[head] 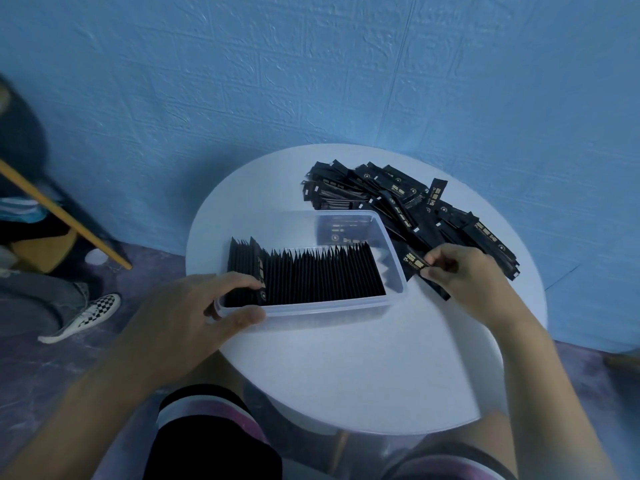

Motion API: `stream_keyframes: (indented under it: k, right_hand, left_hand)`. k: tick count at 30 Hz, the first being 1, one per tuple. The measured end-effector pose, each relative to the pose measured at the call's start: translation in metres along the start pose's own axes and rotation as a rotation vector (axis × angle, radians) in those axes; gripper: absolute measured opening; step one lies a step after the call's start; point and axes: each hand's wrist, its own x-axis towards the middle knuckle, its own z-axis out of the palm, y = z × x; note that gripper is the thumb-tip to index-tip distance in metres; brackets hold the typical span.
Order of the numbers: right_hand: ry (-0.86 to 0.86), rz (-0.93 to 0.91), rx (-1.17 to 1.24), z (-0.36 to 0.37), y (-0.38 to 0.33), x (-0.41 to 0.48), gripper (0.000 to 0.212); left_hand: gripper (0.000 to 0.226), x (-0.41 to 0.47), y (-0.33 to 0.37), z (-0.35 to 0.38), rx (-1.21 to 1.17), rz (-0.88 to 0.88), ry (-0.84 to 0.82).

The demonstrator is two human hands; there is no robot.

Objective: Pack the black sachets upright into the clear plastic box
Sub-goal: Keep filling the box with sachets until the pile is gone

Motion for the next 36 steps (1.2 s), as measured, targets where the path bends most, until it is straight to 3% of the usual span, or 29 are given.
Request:
stream_keyframes:
  k: [8, 19, 22, 26, 29, 32, 36]
  right_hand:
    - [-0.032, -0.058, -0.119, 0.002, -0.012, 0.019, 0.009]
    - [-0.118, -0.029, -0.065, 0.009, -0.004, 0.031, 0.013]
    - [-0.048, -0.047, 0.009, 0.002, -0.007, 0.03, 0.012]
    - [0.173, -0.086, 0.192, -0.018, -0.033, 0.021, 0.013]
    - [0.211, -0.173, 0.268, -0.026, -0.072, 0.009, 0.017]
    - [0.074, -0.228, 0.356, -0.015, -0.11, 0.0, 0.021]
    - [-0.205, -0.227, 0.209, 0.041, -0.141, -0.006, 0.02]
  left_hand:
    - [0.065, 0.001, 0.0, 0.005, -0.014, 0.002, 0.016]
    - [0.064, 0.0, -0.004, 0.007, -0.059, -0.027, -0.017]
    - [0.061, -0.001, -0.002, 0.007, -0.063, -0.021, -0.004]
    - [0.058, -0.001, 0.0, 0.007, -0.063, -0.009, 0.019]
    - [0.056, -0.003, 0.002, 0.008, -0.073, -0.001, 0.03]
    - [0.062, -0.003, 0.003, 0.009, -0.076, -0.003, 0.031]
    - [0.065, -0.003, 0.004, 0.01, -0.051, 0.002, 0.045]
